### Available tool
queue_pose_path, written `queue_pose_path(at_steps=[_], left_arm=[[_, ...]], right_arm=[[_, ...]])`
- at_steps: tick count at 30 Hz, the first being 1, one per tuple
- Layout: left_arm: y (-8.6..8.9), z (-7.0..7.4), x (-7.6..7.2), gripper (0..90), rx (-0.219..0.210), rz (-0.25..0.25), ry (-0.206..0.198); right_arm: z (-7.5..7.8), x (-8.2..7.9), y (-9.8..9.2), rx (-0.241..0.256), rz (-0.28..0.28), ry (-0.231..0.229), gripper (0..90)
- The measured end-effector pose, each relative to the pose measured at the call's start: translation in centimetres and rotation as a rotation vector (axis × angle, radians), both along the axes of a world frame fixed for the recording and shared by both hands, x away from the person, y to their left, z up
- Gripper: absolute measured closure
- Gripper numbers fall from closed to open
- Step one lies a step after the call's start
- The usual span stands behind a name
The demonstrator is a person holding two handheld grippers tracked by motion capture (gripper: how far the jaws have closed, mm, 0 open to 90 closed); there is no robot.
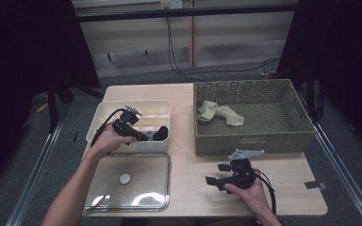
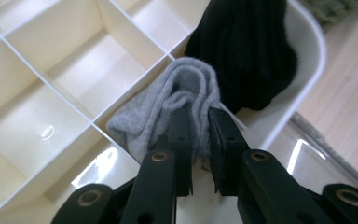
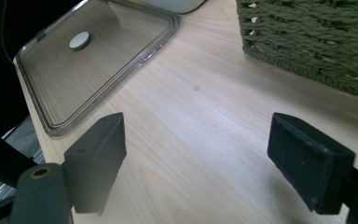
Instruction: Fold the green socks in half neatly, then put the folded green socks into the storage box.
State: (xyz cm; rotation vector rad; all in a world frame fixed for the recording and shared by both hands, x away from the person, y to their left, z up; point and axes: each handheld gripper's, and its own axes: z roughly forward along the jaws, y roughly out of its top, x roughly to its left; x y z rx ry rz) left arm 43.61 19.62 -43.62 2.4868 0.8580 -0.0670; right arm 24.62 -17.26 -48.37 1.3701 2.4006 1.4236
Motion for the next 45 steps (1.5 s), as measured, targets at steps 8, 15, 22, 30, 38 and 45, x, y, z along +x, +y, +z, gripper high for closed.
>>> queue_pose_path(at_steps=[8,15,22,30,38,45], left_arm=[[-0.2,-0.4,0.2,78.8,-0.002,0.004,0.008],[1.3,0.3,0.0,58.3,-0.054,0.025,-0.055],[2.1,0.5,-0.5,40.5,-0.160,0.122,-0.087],[3.4,1.4,-1.8,26.1,-0.237,0.163,-0.142],[4.4,1.7,-4.3,34.9,-0.270,0.162,-0.190],[5.1,1.8,-6.1,33.0,-0.302,0.174,-0.201]], right_arm=[[0.0,0.0,0.0,-0.001,0.000,-0.002,19.3],[0.2,0.0,-0.3,0.004,-0.009,-0.012,19.4],[0.4,0.0,-0.2,0.005,-0.018,-0.014,21.6],[1.2,0.2,-0.9,0.027,-0.041,-0.036,26.5],[1.6,0.4,-1.6,0.024,-0.042,-0.051,32.9],[2.3,0.8,-2.1,0.037,-0.045,-0.069,36.4]])
